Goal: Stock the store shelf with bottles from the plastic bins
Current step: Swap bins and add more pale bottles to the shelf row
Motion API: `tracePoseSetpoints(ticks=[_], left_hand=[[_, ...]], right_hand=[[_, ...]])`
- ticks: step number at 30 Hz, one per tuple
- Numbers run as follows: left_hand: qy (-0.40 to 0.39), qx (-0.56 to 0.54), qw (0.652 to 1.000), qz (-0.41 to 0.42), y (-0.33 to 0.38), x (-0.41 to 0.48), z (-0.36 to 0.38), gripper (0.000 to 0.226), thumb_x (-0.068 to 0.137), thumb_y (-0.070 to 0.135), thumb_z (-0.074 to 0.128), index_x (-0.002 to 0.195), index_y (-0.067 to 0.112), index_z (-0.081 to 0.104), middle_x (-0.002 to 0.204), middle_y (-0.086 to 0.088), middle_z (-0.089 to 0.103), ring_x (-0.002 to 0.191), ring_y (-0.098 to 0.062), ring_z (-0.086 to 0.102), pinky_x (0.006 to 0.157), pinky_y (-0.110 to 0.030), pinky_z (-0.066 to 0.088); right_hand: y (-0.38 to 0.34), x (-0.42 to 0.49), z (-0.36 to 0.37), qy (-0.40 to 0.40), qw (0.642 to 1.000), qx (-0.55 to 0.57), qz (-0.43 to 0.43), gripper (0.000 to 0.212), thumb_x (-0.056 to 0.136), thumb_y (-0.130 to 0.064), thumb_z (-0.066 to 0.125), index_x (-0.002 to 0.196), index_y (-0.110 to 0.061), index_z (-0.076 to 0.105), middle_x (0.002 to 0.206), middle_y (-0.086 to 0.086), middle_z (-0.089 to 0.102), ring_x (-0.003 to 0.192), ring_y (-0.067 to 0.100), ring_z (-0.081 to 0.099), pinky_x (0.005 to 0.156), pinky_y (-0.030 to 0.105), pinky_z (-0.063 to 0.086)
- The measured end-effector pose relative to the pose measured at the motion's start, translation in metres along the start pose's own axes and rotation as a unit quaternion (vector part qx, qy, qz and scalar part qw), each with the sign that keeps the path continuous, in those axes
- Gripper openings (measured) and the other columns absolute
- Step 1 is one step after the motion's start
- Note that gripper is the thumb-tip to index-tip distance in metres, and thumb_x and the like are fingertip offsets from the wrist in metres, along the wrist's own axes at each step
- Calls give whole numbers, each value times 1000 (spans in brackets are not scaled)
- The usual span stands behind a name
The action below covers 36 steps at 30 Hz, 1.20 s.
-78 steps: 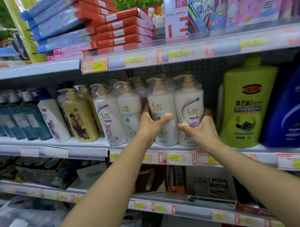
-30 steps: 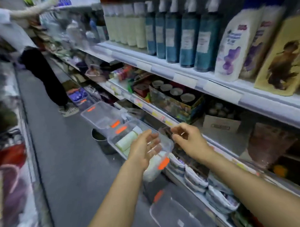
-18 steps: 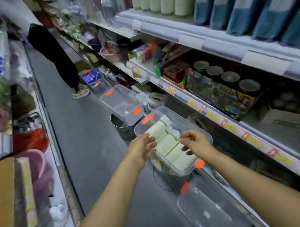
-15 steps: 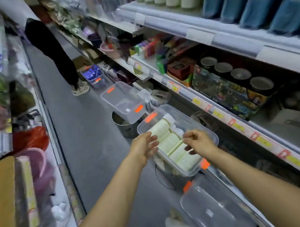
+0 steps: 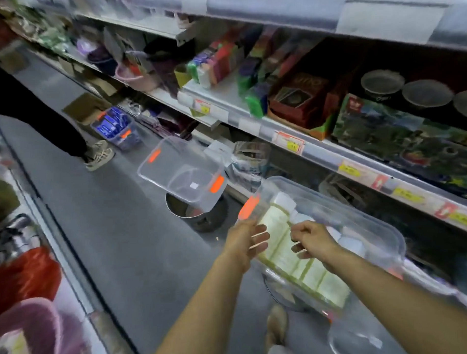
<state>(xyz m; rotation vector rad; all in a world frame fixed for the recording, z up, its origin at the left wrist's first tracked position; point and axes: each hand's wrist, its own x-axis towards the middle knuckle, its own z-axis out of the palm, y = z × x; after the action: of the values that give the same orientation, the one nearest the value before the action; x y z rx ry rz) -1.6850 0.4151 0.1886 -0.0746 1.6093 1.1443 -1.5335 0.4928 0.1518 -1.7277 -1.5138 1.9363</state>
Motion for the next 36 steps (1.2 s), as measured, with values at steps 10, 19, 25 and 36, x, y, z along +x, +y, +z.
tracePoseSetpoints(ticks=[10, 19, 25, 36], left_hand=[[-19, 183, 982, -52, -5, 136, 14, 31, 102, 33, 49, 123, 16, 65, 113, -7, 65, 102, -25, 60, 90, -34, 47], [-70, 248, 965, -40, -20, 189, 25, 22, 106, 32, 40, 102, 21, 58, 111, -9, 55, 105, -24, 53, 103, -46, 45], [-77, 271, 953, -112, -22, 205, 26, 40, 102, 45, 42, 123, 17, 62, 124, -8, 65, 114, -32, 61, 106, -49, 45], [-153, 352, 914, -130, -65, 258, 6, 88, 50, 92, 53, 123, 43, 60, 119, 2, 71, 109, -32, 67, 97, -57, 49]], right_hand=[[29, 83, 37, 62, 985, 118, 112, 15, 99, -22, 54, 107, -12, 63, 95, 10, 57, 77, 25, 60, 69, 36, 55], [51, 121, 68, 86, 952, 205, 211, 56, 103, -52, 33, 146, -16, 43, 139, 8, 52, 120, 28, 54, 103, 42, 46], [56, 134, 101, 112, 910, 311, 250, 68, 96, -69, 28, 144, -24, 47, 141, 8, 55, 124, 31, 55, 106, 50, 44], [38, 90, 101, 209, 889, 357, 197, 49, 106, -49, 28, 132, -20, 57, 124, 9, 65, 111, 28, 63, 91, 42, 54]])
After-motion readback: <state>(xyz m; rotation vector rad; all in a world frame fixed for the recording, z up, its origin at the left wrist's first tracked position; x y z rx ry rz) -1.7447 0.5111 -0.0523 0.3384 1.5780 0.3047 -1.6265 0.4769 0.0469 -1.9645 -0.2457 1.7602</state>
